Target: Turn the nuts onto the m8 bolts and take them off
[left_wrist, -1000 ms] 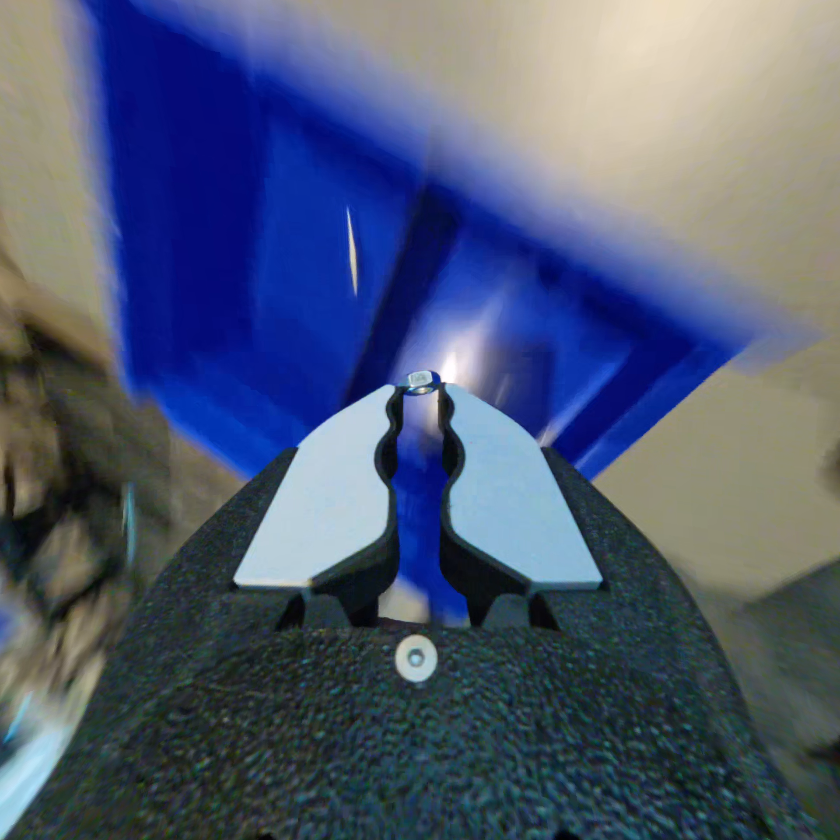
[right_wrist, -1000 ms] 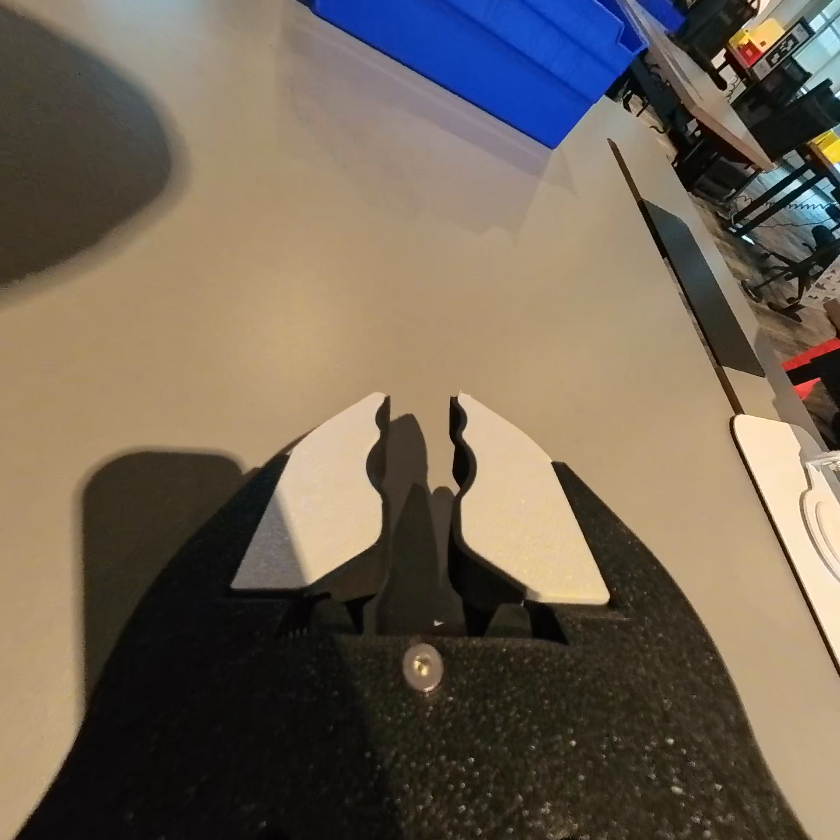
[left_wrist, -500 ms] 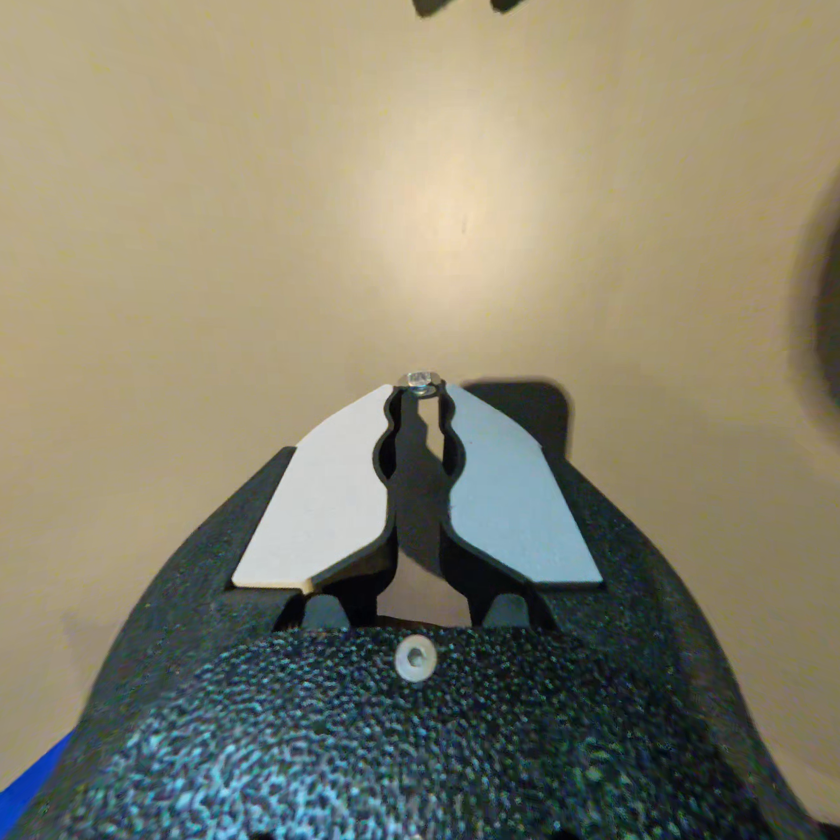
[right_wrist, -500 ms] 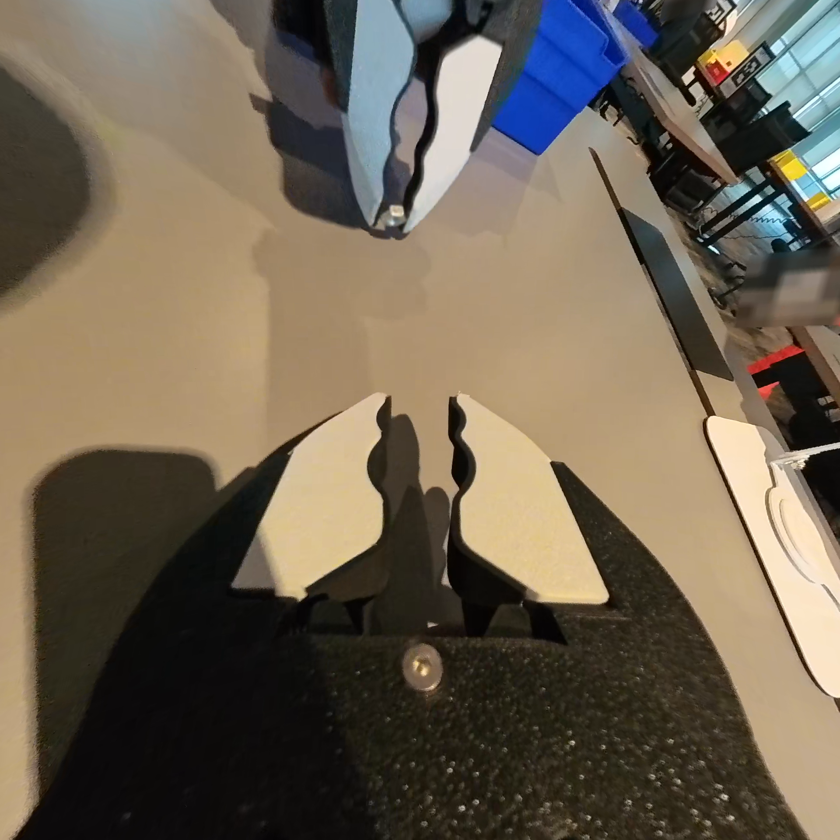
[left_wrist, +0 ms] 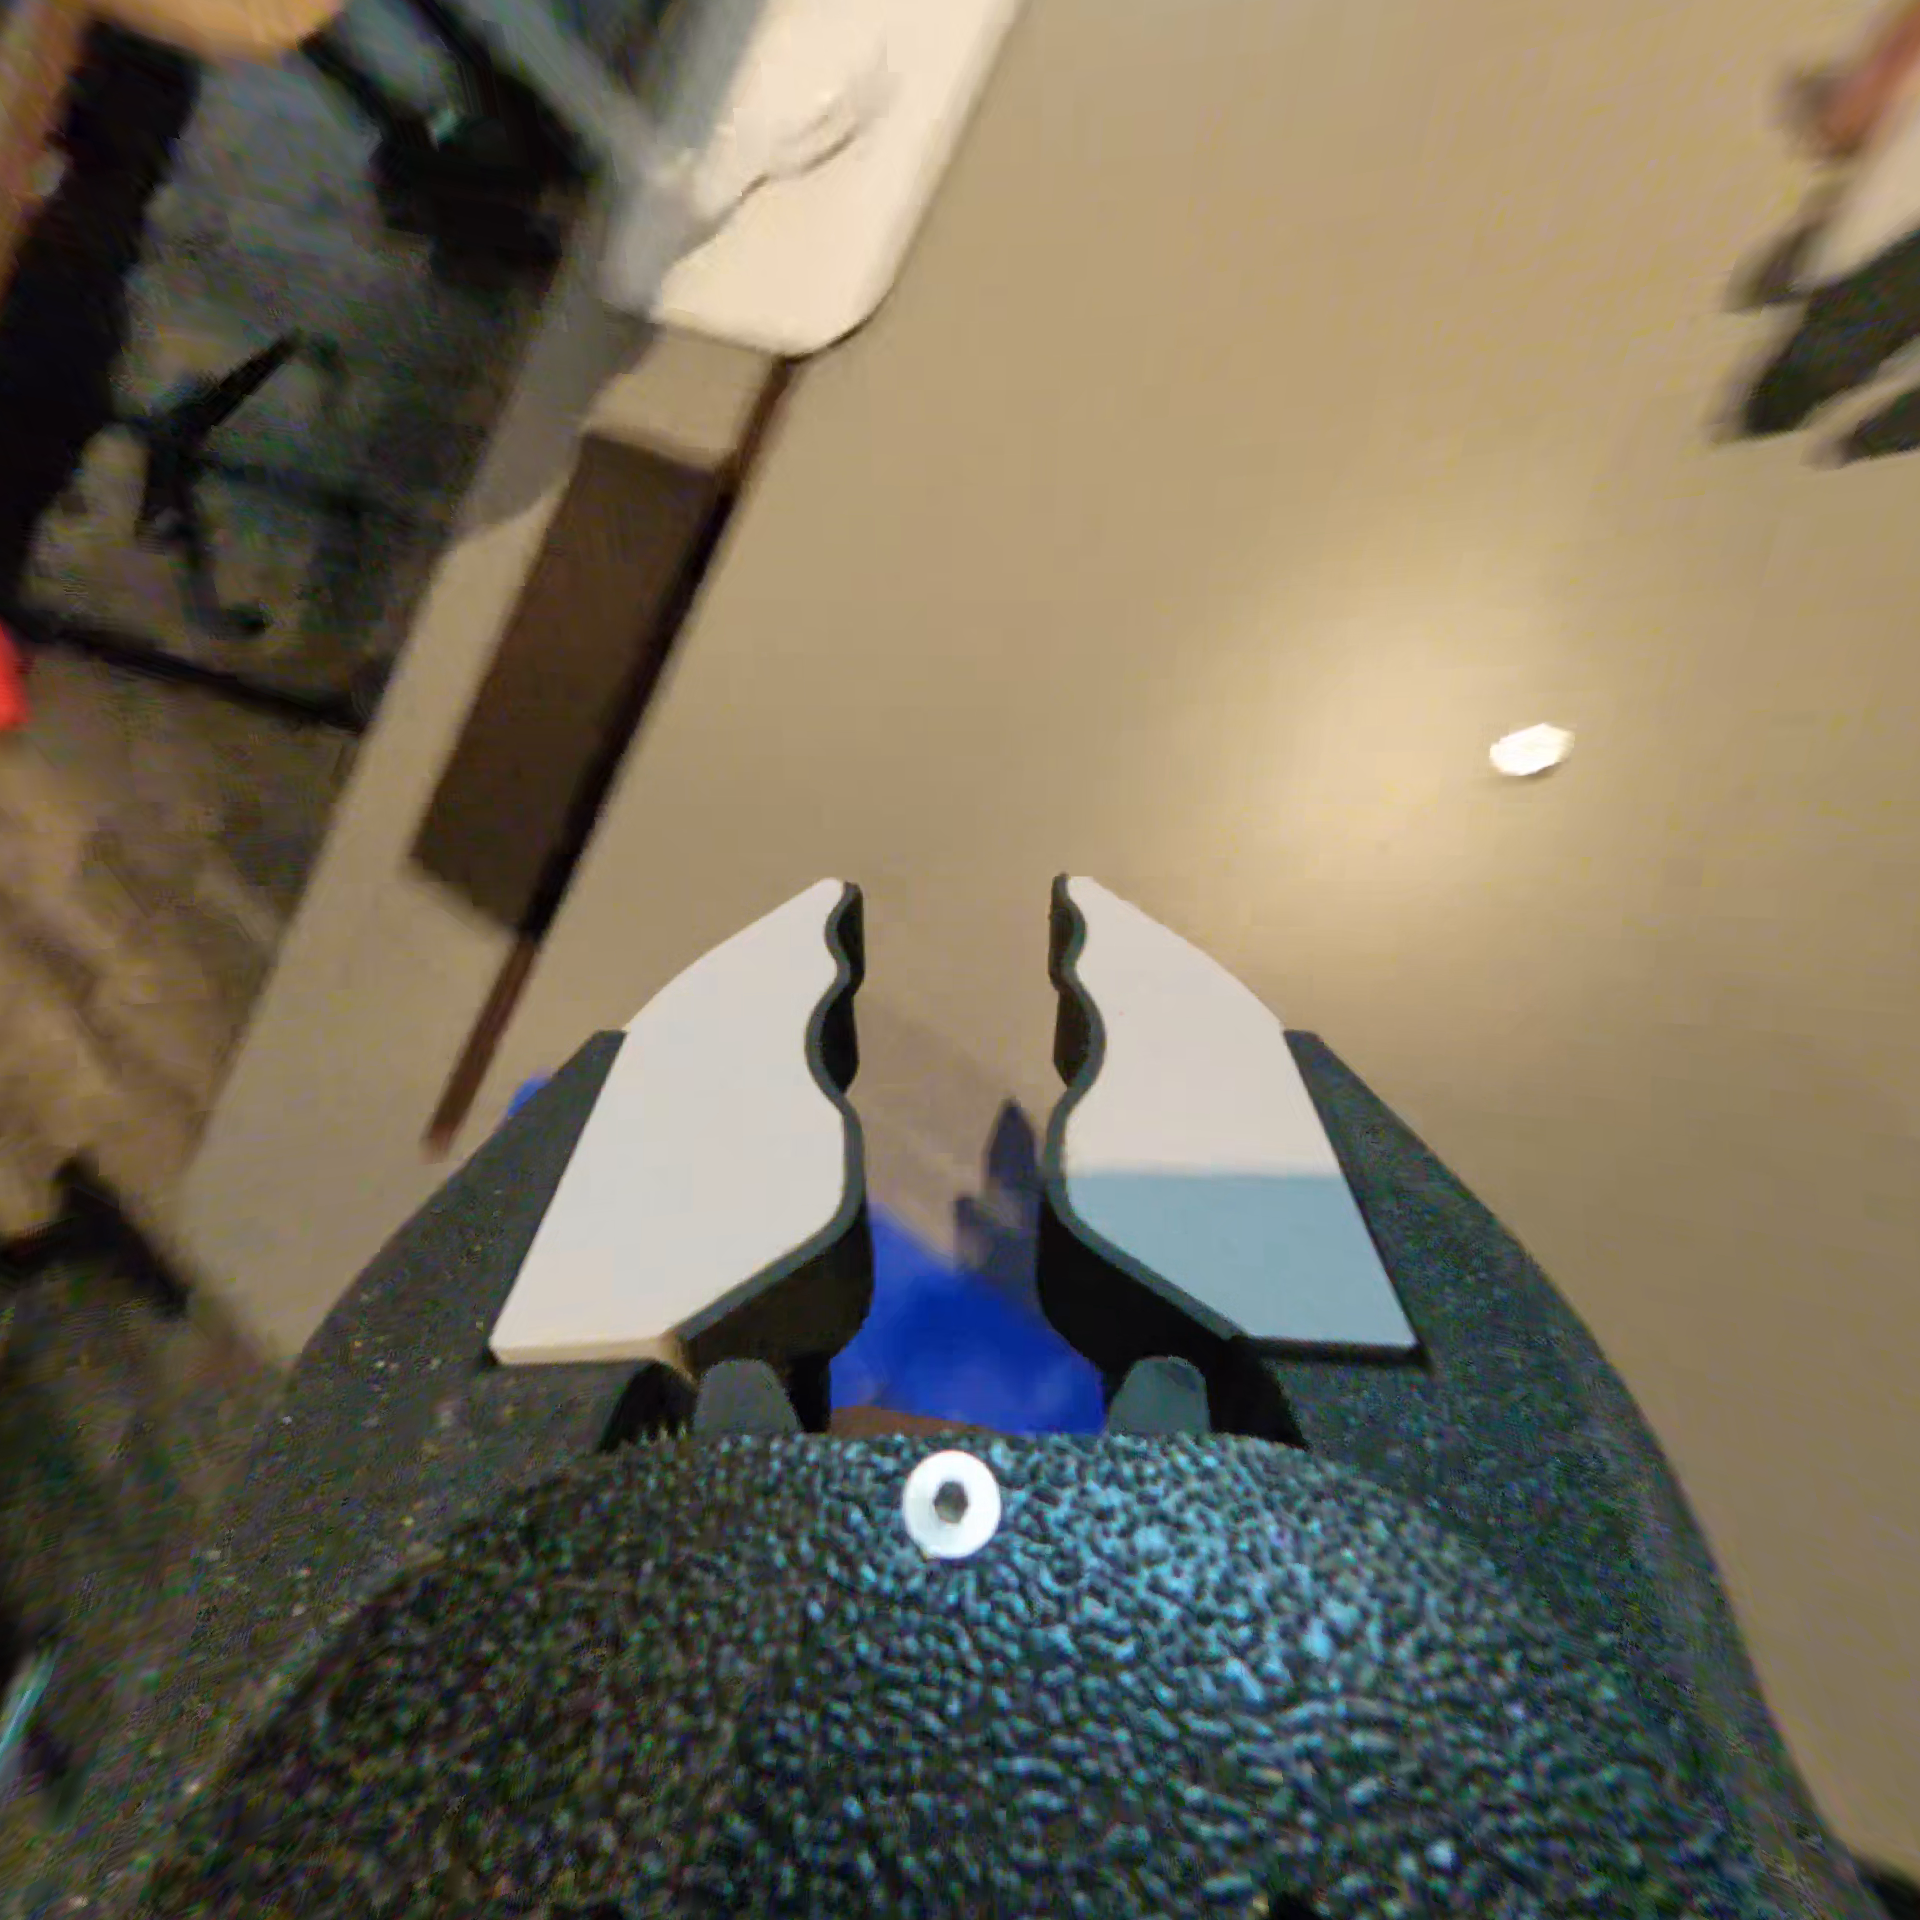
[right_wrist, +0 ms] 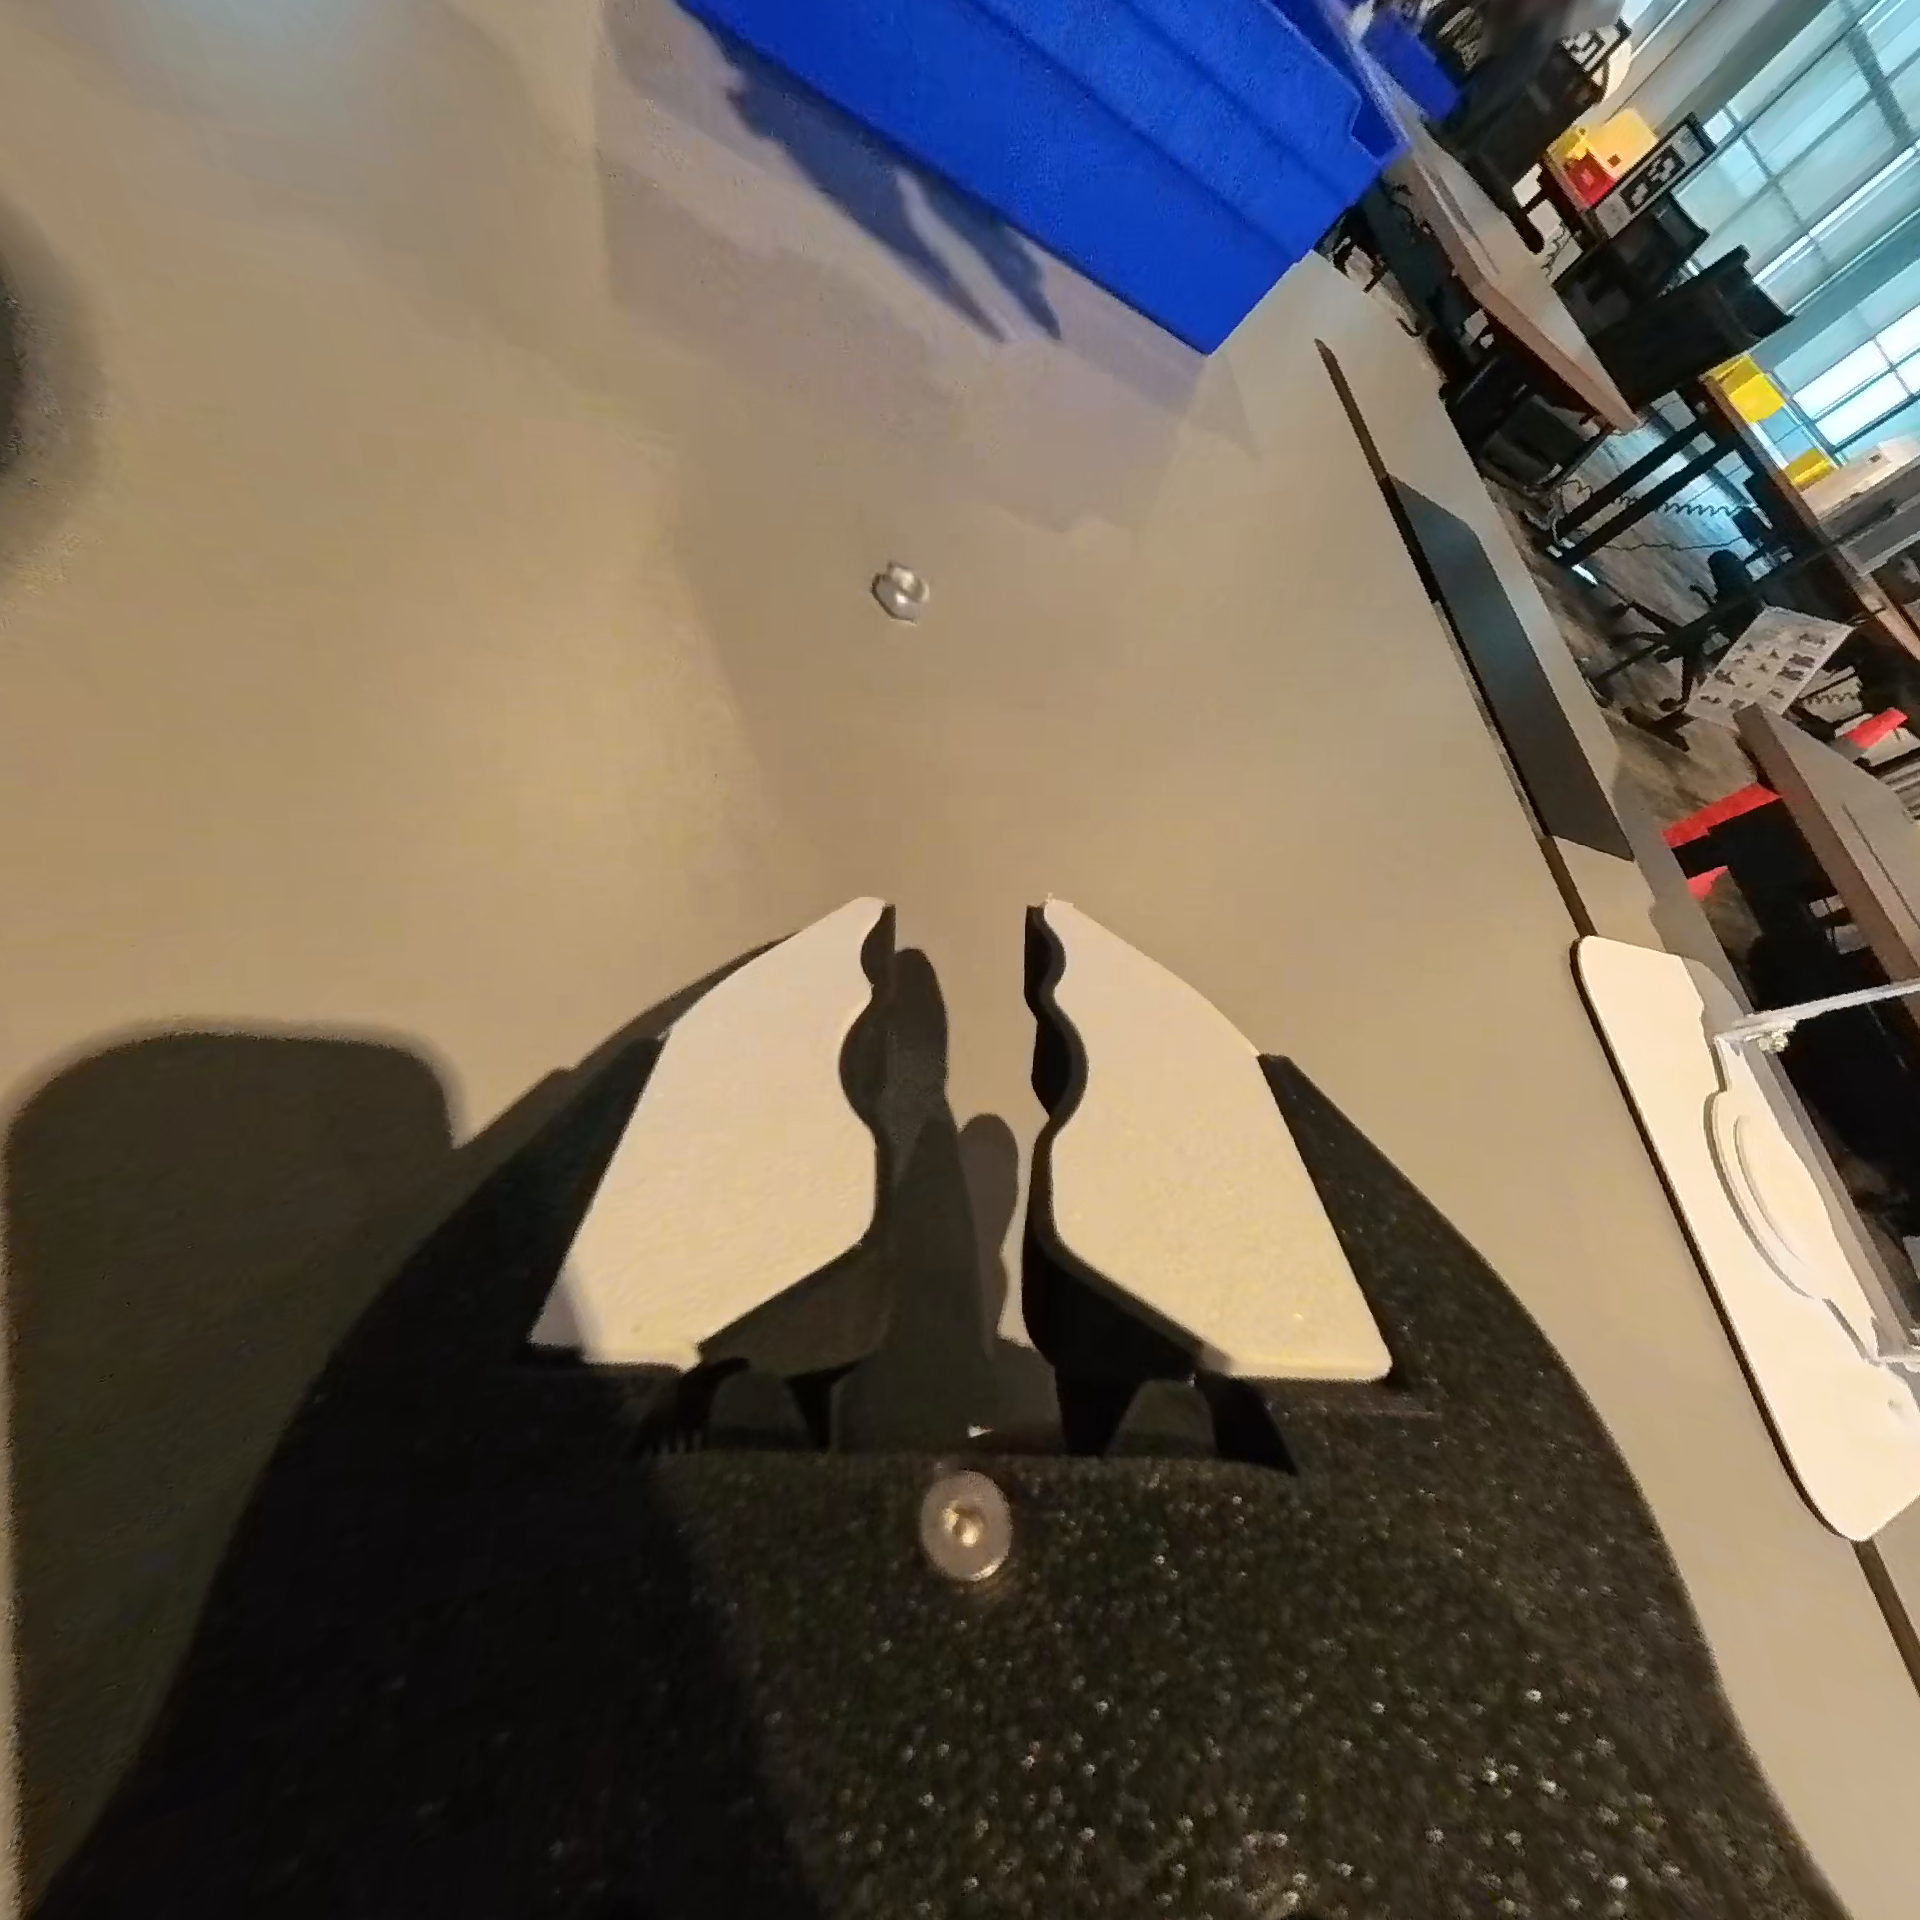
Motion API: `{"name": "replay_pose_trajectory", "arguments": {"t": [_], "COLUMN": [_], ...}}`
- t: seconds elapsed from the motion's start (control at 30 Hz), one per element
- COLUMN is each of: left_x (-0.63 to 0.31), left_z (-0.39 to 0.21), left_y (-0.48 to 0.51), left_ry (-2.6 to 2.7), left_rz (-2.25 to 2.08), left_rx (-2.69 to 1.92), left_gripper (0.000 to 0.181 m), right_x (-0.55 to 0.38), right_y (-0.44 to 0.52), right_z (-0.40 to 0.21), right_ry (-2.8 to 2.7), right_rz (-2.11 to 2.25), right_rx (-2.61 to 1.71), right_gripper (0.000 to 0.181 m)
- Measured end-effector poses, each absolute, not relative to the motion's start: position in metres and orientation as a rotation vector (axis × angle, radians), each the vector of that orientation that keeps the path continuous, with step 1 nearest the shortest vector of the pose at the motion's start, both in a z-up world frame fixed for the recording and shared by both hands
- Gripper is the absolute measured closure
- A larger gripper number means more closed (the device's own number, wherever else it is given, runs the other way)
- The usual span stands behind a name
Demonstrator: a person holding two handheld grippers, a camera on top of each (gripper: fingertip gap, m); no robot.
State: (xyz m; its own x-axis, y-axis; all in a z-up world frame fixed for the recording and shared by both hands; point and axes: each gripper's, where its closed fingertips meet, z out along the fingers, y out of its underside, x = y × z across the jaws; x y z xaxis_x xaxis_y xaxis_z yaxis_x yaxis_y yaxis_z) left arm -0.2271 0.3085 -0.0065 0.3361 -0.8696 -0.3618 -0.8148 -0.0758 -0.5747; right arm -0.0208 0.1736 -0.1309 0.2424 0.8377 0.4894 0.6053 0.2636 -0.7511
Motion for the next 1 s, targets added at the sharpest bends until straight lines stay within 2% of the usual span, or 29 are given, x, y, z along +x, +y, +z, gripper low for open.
{"name": "replay_pose_trajectory", "arguments": {"t": [0.07,0.13,0.33,0.6,0.73,1.0], "left_x": [-0.29,-0.351,-0.458,-0.443,-0.443,-0.422], "left_z": [0.001,-0.017,-0.077,-0.11,-0.13,-0.149], "left_y": [0.346,0.37,0.391,0.4,0.405,0.39], "left_ry": [1.383,1.385,1.873,2.172,2.418,2.412], "left_rz": [0.109,0.319,0.795,0.422,0.443,0.212], "left_rx": [-1.988,-2.123,-2.199,-2.015,-1.913,-2.233], "left_gripper": [0.146,0.144,0.142,0.149,0.155,0.15], "right_x": [-0.021,-0.022,-0.021,-0.021,-0.022,-0.02], "right_y": [0.174,0.174,0.175,0.178,0.179,0.184], "right_z": [-0.132,-0.132,-0.133,-0.136,-0.143,-0.144], "right_ry": [-1.458,-1.462,-1.459,-1.464,-1.495,-1.474], "right_rz": [0.27,0.27,0.269,0.276,0.288,0.237], "right_rx": [-1.434,-1.437,-1.446,-1.491,-1.544,-1.565], "right_gripper": [0.157,0.157,0.157,0.157,0.157,0.159]}}
